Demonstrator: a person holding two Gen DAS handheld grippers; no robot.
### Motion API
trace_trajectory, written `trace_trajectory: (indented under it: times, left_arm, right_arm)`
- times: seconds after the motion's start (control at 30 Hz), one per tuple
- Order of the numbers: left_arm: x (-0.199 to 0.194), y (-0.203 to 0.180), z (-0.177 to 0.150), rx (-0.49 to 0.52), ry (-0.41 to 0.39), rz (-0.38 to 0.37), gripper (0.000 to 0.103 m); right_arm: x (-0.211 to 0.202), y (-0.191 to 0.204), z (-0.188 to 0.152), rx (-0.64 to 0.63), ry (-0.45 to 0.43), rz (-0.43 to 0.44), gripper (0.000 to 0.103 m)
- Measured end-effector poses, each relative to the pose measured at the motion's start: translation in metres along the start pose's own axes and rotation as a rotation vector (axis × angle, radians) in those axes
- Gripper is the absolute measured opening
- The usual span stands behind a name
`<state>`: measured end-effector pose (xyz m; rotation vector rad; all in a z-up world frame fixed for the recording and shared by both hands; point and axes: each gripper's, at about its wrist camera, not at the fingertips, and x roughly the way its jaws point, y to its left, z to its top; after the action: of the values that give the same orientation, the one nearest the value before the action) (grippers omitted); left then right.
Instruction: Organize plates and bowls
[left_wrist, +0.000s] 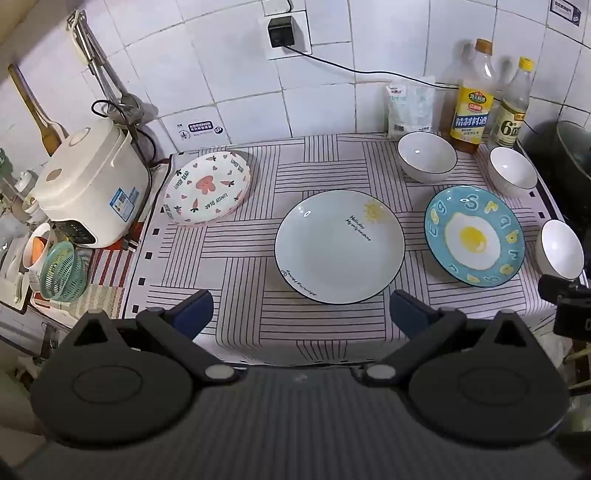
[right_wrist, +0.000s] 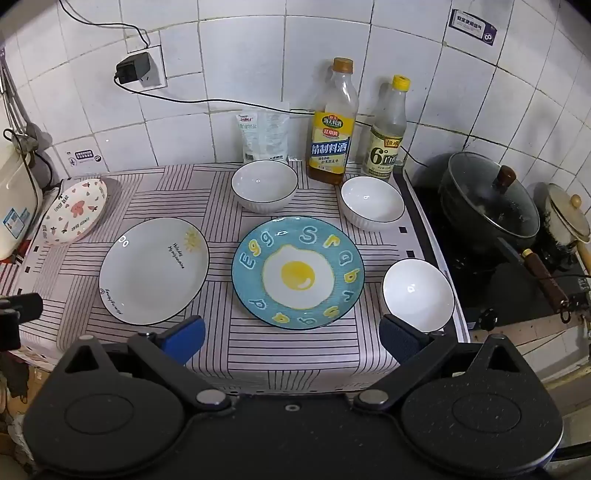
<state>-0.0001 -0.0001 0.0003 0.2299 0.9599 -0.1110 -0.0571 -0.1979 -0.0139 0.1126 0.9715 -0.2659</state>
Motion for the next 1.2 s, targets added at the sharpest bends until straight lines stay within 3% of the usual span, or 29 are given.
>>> trace_trajectory:
  times: [0.17,0.43,0.57,0.97,1.2]
  left_arm:
    - [-0.005,-0.014,-0.009,0.020,-0.043,0.036,0.103]
    - [-0.007,-0.009,-0.004,0.022,-0.014,-0.025,0.101]
    - [-0.015,-0.010,-0.006,0.026,-0.047,-0.020,0.102]
    - [-0.001,-0.003,-0.013,-0.007,-0.033,-0.046,0.103]
    - [-0.007,-0.003,-0.015,-0.007,-0.076,-0.064,0.103]
  right_arm:
    - [-0.001,-0.002,-0.008,0.016,-0.001,0.025,0.102]
    - [-0.002,-0.001,-0.008,0.001,-0.020,0.007,0.102]
    - [0.000,-0.005,-0.005,0.036,-0.011,0.058,0.102]
    - [0.002,0.001,-0.007,-0.004,-0.026,0.005,0.102]
    - [0.003,0.000,-0.009,-0.010,-0.033,0.013,0.102]
